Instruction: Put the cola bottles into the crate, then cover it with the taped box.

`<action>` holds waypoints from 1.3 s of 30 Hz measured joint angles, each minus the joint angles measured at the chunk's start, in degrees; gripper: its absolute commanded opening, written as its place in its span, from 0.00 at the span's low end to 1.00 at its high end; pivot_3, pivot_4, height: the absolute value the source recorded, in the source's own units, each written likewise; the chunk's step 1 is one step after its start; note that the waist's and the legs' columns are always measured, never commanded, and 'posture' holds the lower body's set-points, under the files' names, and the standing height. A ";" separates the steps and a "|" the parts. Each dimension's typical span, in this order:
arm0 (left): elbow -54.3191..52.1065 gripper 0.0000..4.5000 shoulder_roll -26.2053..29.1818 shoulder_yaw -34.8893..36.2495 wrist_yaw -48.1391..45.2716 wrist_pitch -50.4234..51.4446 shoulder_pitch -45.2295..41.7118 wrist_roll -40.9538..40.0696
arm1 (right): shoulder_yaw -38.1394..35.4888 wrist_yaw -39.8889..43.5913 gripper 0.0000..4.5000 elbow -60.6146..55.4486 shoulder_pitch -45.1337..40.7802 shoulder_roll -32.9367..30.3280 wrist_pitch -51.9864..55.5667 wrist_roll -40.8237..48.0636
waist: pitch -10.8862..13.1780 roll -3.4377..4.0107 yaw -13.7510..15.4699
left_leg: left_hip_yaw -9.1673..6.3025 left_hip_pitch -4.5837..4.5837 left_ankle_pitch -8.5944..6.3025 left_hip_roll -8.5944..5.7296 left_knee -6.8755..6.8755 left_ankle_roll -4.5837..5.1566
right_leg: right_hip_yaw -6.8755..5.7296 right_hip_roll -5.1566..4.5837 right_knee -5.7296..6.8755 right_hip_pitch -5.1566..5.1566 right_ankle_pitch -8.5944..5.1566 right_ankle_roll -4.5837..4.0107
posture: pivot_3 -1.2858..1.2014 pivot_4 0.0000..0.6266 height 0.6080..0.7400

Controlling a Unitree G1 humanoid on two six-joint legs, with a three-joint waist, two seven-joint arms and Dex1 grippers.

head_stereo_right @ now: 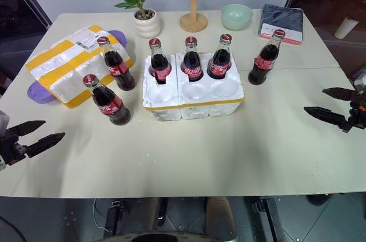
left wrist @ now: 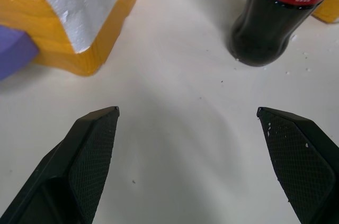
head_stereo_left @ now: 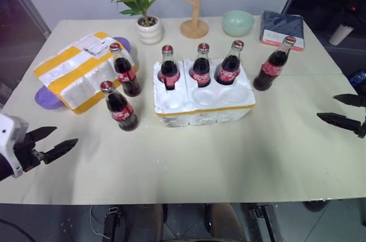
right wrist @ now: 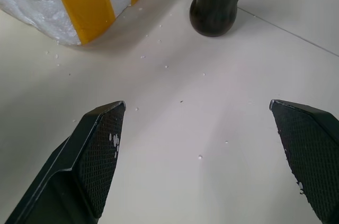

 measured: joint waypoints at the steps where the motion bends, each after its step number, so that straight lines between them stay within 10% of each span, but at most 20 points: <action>1: -0.03 0.97 0.00 0.00 -0.03 0.00 -0.21 0.01 | 0.00 -0.07 1.00 0.02 0.01 0.10 -0.08 -0.02 | 0.00 0.00 0.00 | 0.00 0.00 0.00 0.00 0.00 0.00 | 0.00 0.00 0.02 0.00 0.00 0.00 | 0.52 0.24 0.99; 26: -0.92 0.97 -0.31 -3.31 1.88 0.76 -7.09 0.28 | -1.76 -1.53 1.00 -3.23 -0.33 1.32 3.14 2.25 | -0.01 0.01 -0.13 | -0.01 0.09 0.01 0.02 0.39 0.00 | 0.02 0.05 0.51 0.08 0.01 0.02 | 0.52 0.24 0.99; 39: -1.03 0.97 4.85 -14.54 -6.98 0.50 -18.60 -1.65 | 5.31 5.02 1.00 -27.88 -16.41 -2.27 23.32 21.67 | 0.02 0.06 -0.05 | -0.03 0.02 0.01 0.02 0.66 0.00 | 0.03 0.07 0.79 -0.02 0.00 0.01 | 0.52 0.24 0.99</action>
